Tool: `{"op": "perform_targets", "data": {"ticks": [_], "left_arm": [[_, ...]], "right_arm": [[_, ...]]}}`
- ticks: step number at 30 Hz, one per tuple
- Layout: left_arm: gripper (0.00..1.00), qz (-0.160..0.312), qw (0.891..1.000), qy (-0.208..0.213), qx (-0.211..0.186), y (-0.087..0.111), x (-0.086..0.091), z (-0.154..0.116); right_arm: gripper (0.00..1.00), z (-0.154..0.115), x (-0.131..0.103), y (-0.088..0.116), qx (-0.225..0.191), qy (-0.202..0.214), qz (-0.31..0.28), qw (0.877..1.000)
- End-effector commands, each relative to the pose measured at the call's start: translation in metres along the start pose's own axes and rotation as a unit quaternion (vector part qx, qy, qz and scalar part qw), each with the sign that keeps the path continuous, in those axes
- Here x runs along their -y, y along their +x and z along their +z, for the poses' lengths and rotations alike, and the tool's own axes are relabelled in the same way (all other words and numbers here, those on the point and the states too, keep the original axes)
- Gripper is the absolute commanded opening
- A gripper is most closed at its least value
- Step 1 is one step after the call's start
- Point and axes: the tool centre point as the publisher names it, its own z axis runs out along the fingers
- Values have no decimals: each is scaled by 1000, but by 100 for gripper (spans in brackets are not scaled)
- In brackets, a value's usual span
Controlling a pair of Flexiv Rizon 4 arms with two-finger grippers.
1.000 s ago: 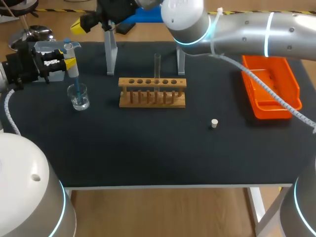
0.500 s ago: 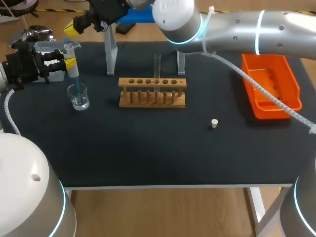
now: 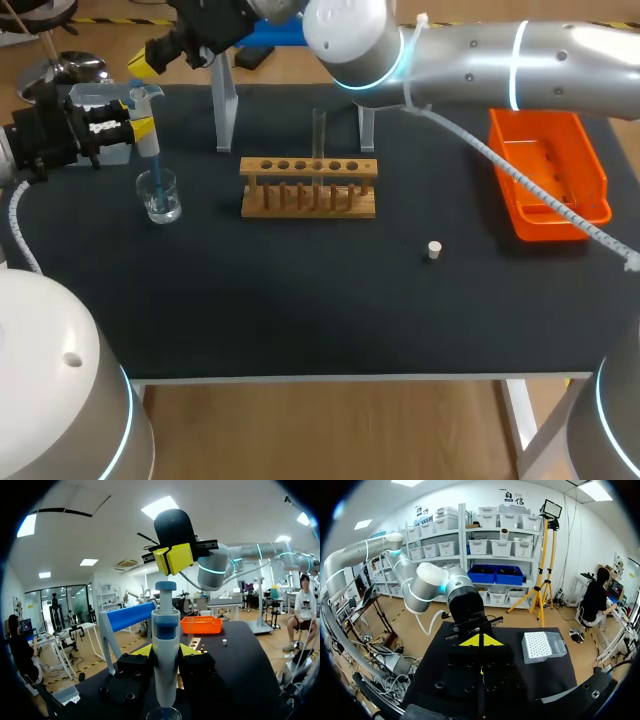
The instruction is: Invert the test tube, pick up the pipette, mount the tip to pipette, aspirate from beaker and dispense into the tube, eject the tip, return the pipette, and cap with the stopper.
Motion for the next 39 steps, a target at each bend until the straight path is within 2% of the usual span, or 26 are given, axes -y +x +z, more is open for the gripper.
{"op": "perform_targets", "data": {"ticks": [1,39], "left_arm": [[0,1,1000,1,0,0,0,0],[0,1,1000,1,0,0,0,0]], "right_arm": [[0,2,1,-2,-3,7,1,1000],[0,5,8,-3,-6,22,1,1000]]}}
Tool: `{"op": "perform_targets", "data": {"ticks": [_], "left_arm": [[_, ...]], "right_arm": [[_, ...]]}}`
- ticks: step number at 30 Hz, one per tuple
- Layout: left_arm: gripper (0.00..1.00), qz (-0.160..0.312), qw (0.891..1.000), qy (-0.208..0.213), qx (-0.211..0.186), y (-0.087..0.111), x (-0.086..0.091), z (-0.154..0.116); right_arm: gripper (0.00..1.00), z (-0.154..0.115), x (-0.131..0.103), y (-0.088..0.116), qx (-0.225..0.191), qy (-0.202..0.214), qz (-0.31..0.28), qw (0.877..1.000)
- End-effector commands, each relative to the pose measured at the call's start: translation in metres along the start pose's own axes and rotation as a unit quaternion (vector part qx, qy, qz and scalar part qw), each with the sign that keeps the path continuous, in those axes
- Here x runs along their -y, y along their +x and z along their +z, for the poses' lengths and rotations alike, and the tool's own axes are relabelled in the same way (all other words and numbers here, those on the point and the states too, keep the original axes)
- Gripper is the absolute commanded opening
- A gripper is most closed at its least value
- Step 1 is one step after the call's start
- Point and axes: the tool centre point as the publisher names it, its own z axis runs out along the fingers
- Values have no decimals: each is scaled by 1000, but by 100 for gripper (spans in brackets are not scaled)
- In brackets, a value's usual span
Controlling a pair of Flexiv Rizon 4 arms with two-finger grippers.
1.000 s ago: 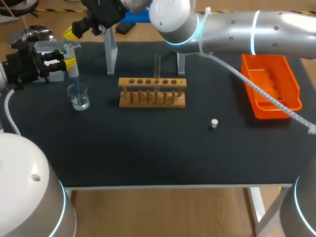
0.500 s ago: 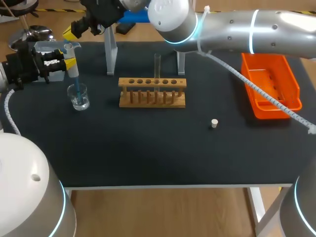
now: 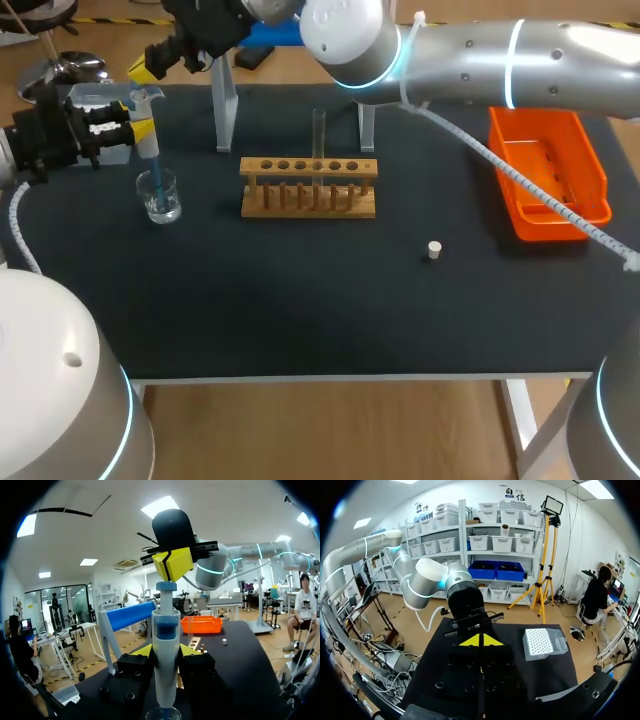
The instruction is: Invert the test tube, pick up the pipette, mount the tip to pipette, aspirate from beaker and dispense into the tube, eject the tip, return the pipette, and cap with the stopper.
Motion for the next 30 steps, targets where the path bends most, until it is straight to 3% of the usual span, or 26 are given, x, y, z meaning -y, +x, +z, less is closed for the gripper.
{"op": "perform_targets", "data": {"ticks": [1,30], "left_arm": [[0,1,1000,1,0,-1,1,0],[0,1,1000,1,0,-1,1,0]], "right_arm": [[0,0,2,-2,-3,5,1,1000],[0,4,11,5,-17,15,5,1000]]}}
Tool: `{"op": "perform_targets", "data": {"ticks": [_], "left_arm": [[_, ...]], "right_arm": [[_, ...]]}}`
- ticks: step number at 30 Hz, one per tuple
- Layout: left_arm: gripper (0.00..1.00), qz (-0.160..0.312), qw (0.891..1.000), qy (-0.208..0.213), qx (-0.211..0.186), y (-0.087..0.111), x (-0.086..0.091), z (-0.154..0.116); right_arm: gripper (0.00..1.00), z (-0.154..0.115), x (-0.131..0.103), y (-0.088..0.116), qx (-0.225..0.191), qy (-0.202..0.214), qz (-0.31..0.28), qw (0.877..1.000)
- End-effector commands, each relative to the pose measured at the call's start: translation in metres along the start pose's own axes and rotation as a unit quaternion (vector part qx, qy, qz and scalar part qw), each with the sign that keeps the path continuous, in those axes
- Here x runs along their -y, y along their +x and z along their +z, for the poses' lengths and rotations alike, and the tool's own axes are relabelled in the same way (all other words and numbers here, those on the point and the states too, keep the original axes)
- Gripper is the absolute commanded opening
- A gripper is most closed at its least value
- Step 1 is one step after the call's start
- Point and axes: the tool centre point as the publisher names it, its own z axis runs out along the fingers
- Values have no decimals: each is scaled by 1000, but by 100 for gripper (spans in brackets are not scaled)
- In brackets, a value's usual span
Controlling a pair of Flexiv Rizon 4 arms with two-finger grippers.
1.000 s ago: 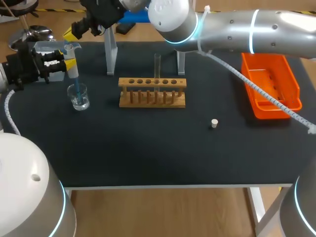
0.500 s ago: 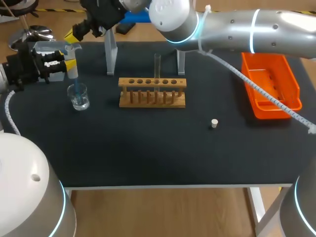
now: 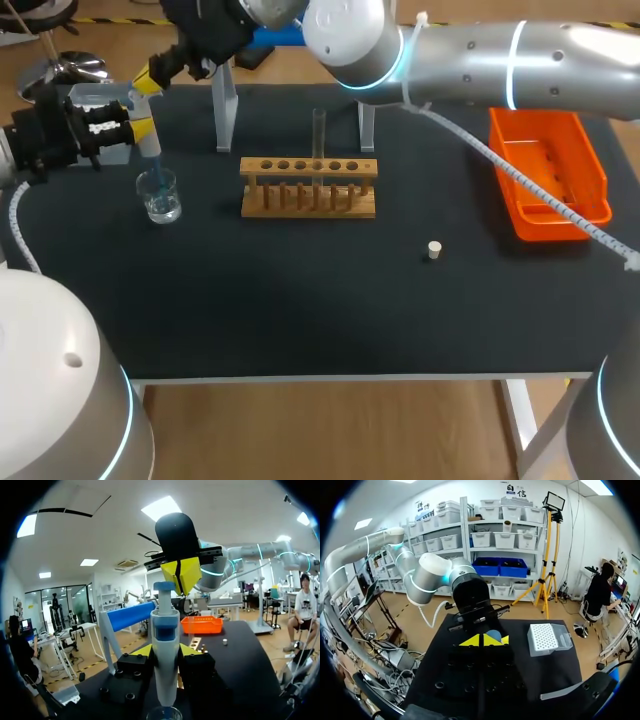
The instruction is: Invert the test tube, pick up the pipette, mount the tip to pipette, aspirate from beaker and dispense into the tube, eject the tip, return the pipette, and cap with the stopper.
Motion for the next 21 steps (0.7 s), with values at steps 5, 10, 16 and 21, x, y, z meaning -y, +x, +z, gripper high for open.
{"op": "perform_targets", "data": {"ticks": [5,10,16,21], "left_arm": [[0,0,1000,0,-1,1,1,0],[0,0,1000,0,-1,1,1,0],[0,0,1000,0,-1,1,1,0],[0,0,1000,0,-1,1,1,0]], "right_arm": [[0,0,-2,-3,0,1,-2,1000],[0,-6,-8,-3,3,-3,-9,1000],[0,-12,-16,-6,9,-10,-15,1000],[0,-11,-20,-8,10,-12,-19,1000]]}}
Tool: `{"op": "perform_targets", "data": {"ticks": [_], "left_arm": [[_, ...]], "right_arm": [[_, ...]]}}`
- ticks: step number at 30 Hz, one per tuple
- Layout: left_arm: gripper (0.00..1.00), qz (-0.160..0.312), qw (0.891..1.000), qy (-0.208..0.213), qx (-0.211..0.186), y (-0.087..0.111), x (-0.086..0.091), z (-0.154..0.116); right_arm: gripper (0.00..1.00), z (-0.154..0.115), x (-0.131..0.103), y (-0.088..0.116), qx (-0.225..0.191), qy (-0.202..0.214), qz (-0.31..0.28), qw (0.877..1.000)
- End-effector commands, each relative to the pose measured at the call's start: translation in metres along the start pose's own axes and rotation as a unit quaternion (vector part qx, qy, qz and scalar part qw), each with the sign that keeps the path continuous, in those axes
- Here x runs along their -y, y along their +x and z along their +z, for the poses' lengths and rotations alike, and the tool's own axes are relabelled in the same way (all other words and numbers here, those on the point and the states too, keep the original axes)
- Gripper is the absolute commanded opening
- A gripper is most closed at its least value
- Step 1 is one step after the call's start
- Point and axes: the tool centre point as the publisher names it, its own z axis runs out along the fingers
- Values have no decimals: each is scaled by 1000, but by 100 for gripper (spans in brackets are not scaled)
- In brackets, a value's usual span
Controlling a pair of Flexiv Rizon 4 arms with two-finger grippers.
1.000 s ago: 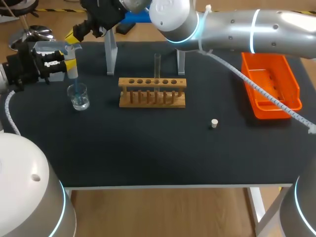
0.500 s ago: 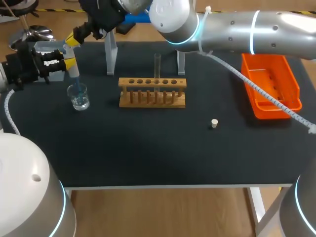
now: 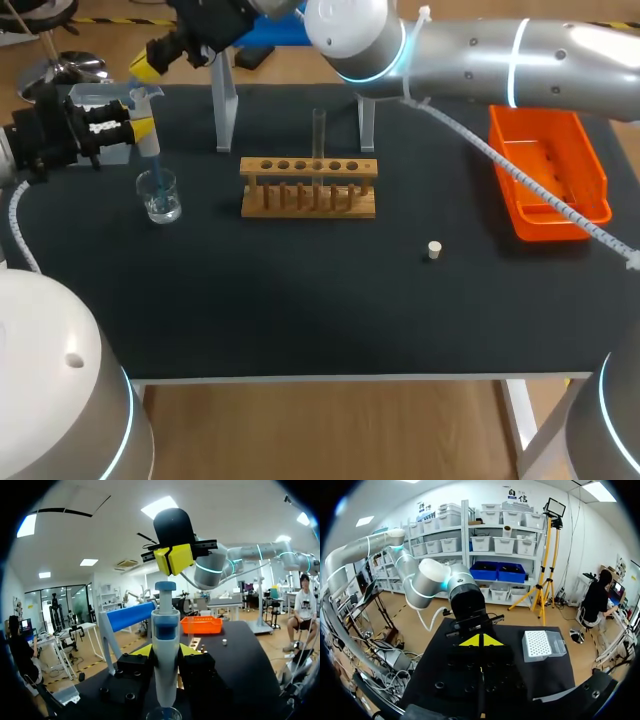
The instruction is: Invert the test tube, pick up the pipette, mount the tip to pipette, aspirate from beaker and dispense into the tube, eject the tip, return the pipette, and cap with the stopper.
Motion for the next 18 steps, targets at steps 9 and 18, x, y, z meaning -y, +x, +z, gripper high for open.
{"op": "perform_targets", "data": {"ticks": [9,18], "left_arm": [[0,0,1000,0,0,0,0,0],[0,0,1000,0,0,0,0,0]], "right_arm": [[0,7,-1,-4,-5,6,0,1000],[0,10,0,-7,-7,8,1,1000]]}}
